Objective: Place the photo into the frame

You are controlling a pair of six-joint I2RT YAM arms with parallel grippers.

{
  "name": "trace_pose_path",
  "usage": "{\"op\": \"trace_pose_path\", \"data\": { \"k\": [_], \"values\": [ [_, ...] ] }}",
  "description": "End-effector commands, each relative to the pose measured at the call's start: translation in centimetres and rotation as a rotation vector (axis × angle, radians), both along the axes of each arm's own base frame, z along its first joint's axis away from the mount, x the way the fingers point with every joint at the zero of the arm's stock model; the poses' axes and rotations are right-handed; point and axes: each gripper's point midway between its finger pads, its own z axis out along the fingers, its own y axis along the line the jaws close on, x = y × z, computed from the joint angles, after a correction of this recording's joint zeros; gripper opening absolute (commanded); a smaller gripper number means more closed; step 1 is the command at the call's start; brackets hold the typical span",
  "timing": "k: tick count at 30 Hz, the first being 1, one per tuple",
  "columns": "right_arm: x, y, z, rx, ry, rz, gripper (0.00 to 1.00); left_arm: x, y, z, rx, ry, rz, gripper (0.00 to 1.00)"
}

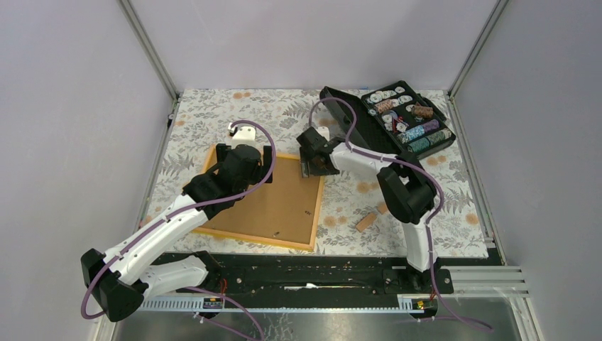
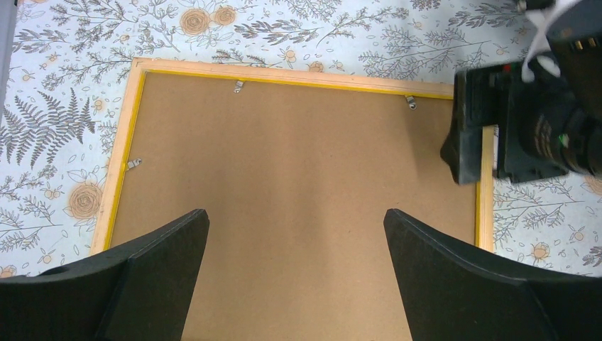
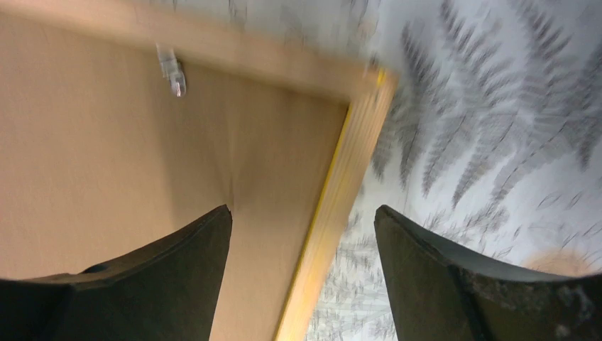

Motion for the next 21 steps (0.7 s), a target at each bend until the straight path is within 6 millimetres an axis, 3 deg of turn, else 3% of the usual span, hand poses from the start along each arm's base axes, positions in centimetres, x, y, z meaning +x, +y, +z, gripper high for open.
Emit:
{"op": "trace_pose_path", "data": {
  "k": [1,5,10,14,21],
  "values": [
    [-5.8,2.3,1.4,0.175,0.109,0.088,0.82,0.5,-0.3,0.6,-0.005,-0.026,-0.003,0.99],
    [-10.1,2.6,0.7,0.213,0.199,0.071,0.80,0.5,-0.6,0.4,-0.007,-0.017,-0.013,0.99],
    [-13.0,3.3,0.3,0.143,0.177,0.183,0.82,0.5,-0.5,0.6,-0.007,-0.020,-0.010,0.99],
    [-13.5,2.8,-0.7,0.117,0.196,0.188,0.82,0.4,-0.3,0.5,-0.001,-0.021,-0.003,0.99],
    [-14.9,1.1,-2.2,0.056,0.223,0.174,0.68,0.5,-0.1,0.3,0.002,-0.017,0.002,0.99]
  ]
}}
